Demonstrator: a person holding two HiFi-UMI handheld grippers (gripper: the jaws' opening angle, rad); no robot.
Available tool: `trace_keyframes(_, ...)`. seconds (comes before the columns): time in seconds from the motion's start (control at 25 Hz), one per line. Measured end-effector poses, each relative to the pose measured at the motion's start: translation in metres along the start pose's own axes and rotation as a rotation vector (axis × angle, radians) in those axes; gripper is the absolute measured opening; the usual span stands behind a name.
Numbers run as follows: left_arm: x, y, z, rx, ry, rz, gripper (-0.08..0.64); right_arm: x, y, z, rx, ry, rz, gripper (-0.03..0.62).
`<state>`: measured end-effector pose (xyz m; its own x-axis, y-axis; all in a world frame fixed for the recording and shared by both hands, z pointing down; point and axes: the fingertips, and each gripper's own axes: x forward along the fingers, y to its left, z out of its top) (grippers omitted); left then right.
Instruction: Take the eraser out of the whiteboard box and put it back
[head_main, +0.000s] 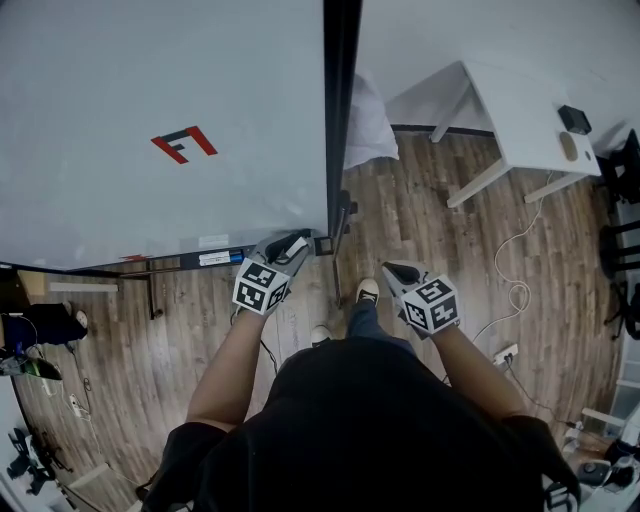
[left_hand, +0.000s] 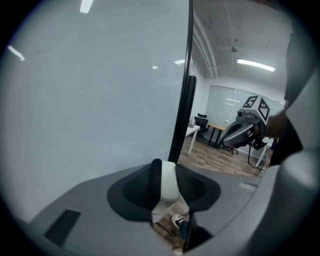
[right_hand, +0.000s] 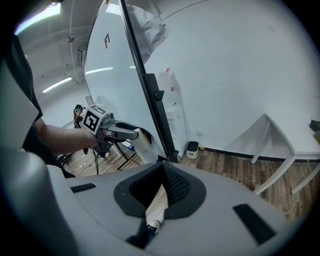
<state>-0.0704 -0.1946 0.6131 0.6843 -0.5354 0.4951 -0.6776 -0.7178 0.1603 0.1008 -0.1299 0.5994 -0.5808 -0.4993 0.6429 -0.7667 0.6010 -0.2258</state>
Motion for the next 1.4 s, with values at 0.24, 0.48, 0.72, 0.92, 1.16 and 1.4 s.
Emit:
trace_keyframes(0.24,0.010,-0.001,-0.010,0.007,0.023,0.001,0.158,0.000,-0.002,-0.005,0.008,0.004,-0.003,-0.006)
trace_keyframes(0.48,0.018,-0.005,-0.019,0.015,0.040,0.003,0.158,0.000,-0.003,-0.012,0.020,0.011,-0.004,-0.006)
trace_keyframes(0.72,0.025,-0.004,-0.026,0.019,0.053,0.011,0.158,-0.001,-0.004,-0.017,0.025,0.014,-0.004,-0.006)
trace_keyframes(0.92,0.031,-0.003,-0.033,0.016,0.067,0.020,0.160,-0.002,-0.005,-0.021,0.032,0.017,-0.004,-0.006)
trace_keyframes(1.16,0.037,0.000,-0.039,-0.001,0.078,0.021,0.163,-0.004,-0.008,-0.022,0.031,0.018,-0.006,-0.006)
trace_keyframes(1.4,0.038,0.000,-0.039,-0.004,0.077,0.020,0.168,-0.005,-0.010,-0.021,0.032,0.017,-0.009,-0.006)
